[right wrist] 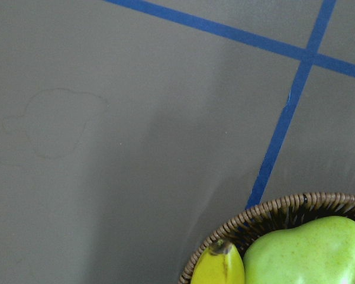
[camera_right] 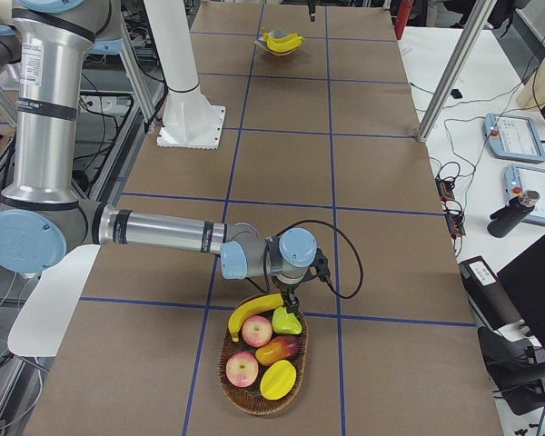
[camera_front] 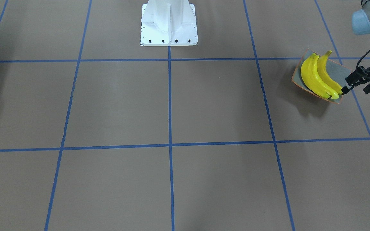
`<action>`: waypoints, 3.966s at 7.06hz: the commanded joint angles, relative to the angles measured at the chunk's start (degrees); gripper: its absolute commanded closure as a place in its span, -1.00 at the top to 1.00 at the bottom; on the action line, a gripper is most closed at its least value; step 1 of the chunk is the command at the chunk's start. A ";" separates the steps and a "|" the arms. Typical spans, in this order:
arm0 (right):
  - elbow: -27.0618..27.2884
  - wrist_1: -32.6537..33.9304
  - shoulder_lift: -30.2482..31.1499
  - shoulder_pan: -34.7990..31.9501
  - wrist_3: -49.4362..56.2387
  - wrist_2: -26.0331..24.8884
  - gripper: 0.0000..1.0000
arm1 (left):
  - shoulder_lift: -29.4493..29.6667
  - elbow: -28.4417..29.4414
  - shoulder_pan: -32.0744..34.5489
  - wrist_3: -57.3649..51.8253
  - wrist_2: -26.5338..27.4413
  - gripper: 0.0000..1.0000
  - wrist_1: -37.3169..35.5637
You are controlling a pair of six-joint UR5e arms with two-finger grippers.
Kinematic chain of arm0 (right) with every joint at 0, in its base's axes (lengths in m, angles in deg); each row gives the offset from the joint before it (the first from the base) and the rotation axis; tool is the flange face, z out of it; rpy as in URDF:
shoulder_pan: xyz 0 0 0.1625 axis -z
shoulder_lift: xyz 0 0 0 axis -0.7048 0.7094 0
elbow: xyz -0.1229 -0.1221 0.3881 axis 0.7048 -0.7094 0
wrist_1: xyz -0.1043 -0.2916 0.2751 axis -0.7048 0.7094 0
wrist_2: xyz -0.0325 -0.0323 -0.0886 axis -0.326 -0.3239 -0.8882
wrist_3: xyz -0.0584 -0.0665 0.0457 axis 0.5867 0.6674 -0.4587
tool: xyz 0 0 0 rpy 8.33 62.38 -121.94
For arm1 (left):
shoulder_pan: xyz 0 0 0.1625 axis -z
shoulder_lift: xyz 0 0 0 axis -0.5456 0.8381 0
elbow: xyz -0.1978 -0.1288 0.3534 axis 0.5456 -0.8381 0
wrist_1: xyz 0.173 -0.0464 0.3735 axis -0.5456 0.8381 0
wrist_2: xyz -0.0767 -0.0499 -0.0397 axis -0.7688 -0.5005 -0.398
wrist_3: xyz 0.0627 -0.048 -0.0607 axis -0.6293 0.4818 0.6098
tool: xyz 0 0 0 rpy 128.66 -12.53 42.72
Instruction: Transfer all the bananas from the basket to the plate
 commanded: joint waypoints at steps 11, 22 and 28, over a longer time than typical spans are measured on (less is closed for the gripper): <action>-4.65 -0.16 2.98 3.68 1.72 2.09 0.81 | 2.89 3.22 -0.17 0.00 1.21 1.00 0.52; -4.75 -0.26 4.65 3.60 3.65 2.44 -1.00 | 2.97 3.14 -0.17 -0.18 1.12 1.00 0.70; -0.80 0.10 5.09 1.75 3.65 2.88 -1.00 | 3.33 3.14 -0.17 -0.09 0.86 1.00 0.61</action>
